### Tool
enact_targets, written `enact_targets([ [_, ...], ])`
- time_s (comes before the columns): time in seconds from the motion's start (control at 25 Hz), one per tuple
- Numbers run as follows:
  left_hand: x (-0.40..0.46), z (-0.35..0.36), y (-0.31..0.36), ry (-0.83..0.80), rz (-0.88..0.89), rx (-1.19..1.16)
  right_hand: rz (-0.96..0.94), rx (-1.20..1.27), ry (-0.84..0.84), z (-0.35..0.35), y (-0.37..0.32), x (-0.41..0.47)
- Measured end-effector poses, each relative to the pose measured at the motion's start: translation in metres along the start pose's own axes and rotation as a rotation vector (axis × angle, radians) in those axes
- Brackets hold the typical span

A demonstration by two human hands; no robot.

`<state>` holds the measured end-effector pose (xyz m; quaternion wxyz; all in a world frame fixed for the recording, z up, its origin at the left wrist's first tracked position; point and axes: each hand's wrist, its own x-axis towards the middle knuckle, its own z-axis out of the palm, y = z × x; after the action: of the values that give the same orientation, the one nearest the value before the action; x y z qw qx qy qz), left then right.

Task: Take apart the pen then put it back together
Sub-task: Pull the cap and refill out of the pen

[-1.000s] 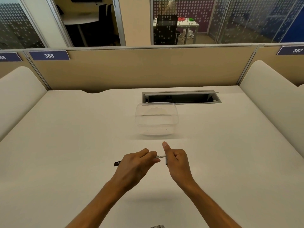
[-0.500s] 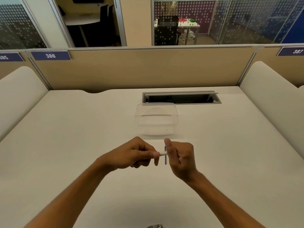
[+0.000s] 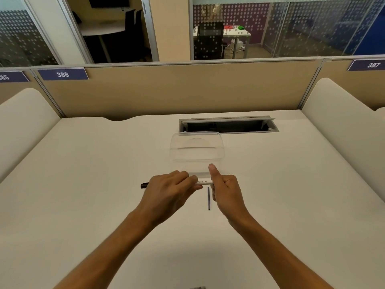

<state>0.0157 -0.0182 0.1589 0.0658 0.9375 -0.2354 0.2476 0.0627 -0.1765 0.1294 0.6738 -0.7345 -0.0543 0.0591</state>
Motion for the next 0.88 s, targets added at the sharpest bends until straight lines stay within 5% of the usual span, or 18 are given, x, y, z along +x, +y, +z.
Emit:
enact_targets([
  [0.2, 0.009, -0.018, -0.002, -0.164, -0.152, -0.265, -0.273, 0.018, 0.067, 0.001, -0.004, -0.004],
  [0.36, 0.022, -0.042, -0.017, -0.464, -0.375, -0.97, -0.772, -0.131, 0.064, -0.003, -0.014, -0.006],
  [0.44, 0.023, -0.048, -0.022, -0.57, -0.384, -1.114, -0.963, -0.204, 0.055, -0.005, -0.017, -0.004],
  [0.56, 0.024, -0.044, -0.014, -0.392, -0.388, -0.912, -0.693, -0.107, 0.065, -0.004, -0.02, 0.0],
  [0.76, 0.019, -0.03, -0.009, -0.102, 0.023, 0.079, 0.121, -0.021, -0.002, 0.007, -0.021, 0.011],
  [0.88, 0.019, -0.026, -0.008, -0.059, 0.067, 0.171, 0.204, -0.013, -0.02, 0.008, -0.023, 0.016],
])
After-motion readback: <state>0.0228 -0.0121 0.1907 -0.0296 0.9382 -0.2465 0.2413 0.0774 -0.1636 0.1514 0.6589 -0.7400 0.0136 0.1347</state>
